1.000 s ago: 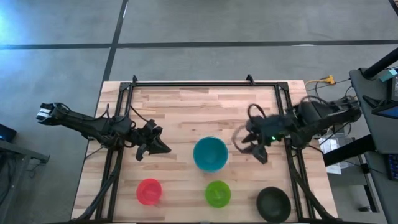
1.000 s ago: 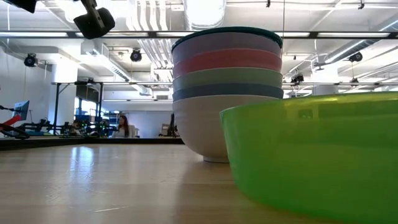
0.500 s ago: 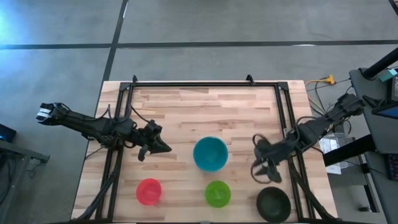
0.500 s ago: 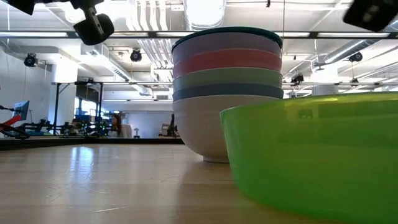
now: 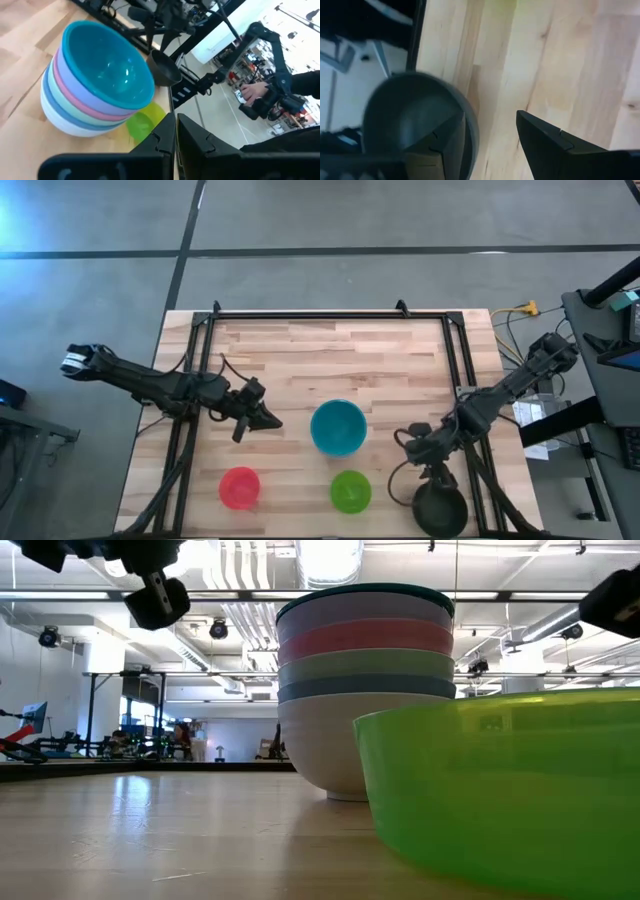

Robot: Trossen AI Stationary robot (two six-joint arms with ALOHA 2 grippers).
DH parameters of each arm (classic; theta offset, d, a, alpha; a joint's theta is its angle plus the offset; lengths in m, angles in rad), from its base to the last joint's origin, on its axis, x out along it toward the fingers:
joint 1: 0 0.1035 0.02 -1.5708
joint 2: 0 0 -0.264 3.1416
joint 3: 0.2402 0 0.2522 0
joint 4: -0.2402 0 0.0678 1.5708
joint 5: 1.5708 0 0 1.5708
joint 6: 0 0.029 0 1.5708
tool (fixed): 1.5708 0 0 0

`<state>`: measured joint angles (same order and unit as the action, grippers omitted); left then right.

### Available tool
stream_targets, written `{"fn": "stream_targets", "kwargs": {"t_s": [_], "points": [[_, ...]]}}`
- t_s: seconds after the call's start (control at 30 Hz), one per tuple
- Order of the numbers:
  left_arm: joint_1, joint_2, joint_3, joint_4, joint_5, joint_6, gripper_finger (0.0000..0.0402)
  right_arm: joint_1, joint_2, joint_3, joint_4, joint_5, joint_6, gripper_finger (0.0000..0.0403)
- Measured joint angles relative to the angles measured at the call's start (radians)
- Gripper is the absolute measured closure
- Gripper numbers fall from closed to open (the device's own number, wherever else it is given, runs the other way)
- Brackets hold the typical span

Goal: Nest bowls inside each other
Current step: Stack the black bowl on top of the blue bowl

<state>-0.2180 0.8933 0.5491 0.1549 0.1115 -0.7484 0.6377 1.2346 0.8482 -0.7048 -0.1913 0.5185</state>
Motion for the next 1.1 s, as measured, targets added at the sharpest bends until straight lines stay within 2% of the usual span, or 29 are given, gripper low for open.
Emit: {"fn": "stream_targets", "kwargs": {"t_s": [0.43, 0.63, 0.73, 0.87, 1.03, 1.1], "points": [[0.0, 0.056, 0.002, 0.047, 0.013, -0.031, 0.04, 0.159, 0.126, 0.0, 0.008, 0.002, -0.059, 0.0232], [0.0, 0.055, 0.002, 0.047, 0.014, -0.031, 0.04, 0.176, 0.232, 0.0, 0.008, 0.008, -0.067, 0.0236], [0.0, 0.055, 0.002, 0.046, 0.014, -0.031, 0.04, 0.176, 0.275, 0.0, 0.007, 0.007, -0.067, 0.0258], [0.0, 0.054, 0.008, 0.047, 0.015, -0.031, 0.04, 0.176, 0.292, 0.0, 0.008, 0.0, -0.067, 0.0311], [0.0, 0.053, 0.01, 0.047, 0.015, -0.031, 0.04, 0.172, 0.238, 0.006, 0.004, 0.001, -0.082, 0.0378], [0.0, 0.053, 0.01, 0.047, 0.015, -0.031, 0.04, 0.162, 0.196, 0.008, -0.002, -0.004, -0.083, 0.0389]]}}
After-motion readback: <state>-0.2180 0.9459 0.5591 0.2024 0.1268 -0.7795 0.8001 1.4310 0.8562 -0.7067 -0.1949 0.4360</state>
